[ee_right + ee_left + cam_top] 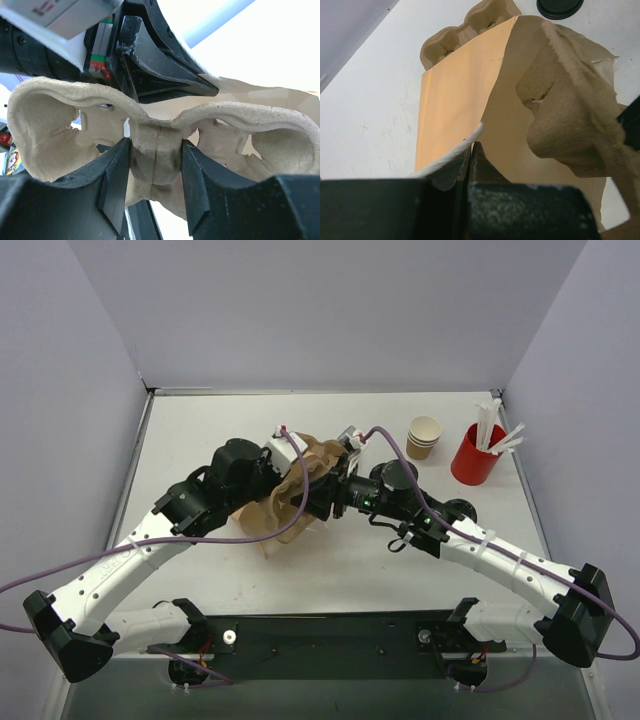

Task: Pack the takeout coffee

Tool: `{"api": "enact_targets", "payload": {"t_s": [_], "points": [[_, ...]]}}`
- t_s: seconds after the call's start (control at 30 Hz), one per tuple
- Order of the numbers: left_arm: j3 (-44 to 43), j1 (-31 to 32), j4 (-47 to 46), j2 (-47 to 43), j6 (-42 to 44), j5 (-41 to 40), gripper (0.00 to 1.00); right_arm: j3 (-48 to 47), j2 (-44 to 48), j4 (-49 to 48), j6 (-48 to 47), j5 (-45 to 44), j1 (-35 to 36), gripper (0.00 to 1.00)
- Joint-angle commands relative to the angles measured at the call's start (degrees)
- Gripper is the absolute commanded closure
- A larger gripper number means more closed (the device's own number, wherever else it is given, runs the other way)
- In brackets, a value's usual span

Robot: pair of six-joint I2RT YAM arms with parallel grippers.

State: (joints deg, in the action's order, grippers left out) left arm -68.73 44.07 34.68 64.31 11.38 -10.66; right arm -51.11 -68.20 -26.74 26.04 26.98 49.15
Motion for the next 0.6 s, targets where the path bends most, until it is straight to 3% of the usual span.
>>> {"api": "enact_targets", "payload": {"t_s": [0.0, 0.2, 0.57], "points": [[-1.4, -1.0, -2.0, -0.5, -0.8, 0.8, 1.0, 3.1, 4.5, -10.6, 2.9, -1.2, -0.4, 0.7], [-0.4, -1.3, -2.4, -0.8, -1.3, 0.6, 1.0, 5.8, 9.1, -10.6, 3.8, -5.8, -1.8, 0.71], [-0.9, -1.5, -2.8, -0.9, -2.7, 2.0, 1.0, 1.8, 0.4, -15.1, 5.0, -3.8, -0.8, 0.72]]}}
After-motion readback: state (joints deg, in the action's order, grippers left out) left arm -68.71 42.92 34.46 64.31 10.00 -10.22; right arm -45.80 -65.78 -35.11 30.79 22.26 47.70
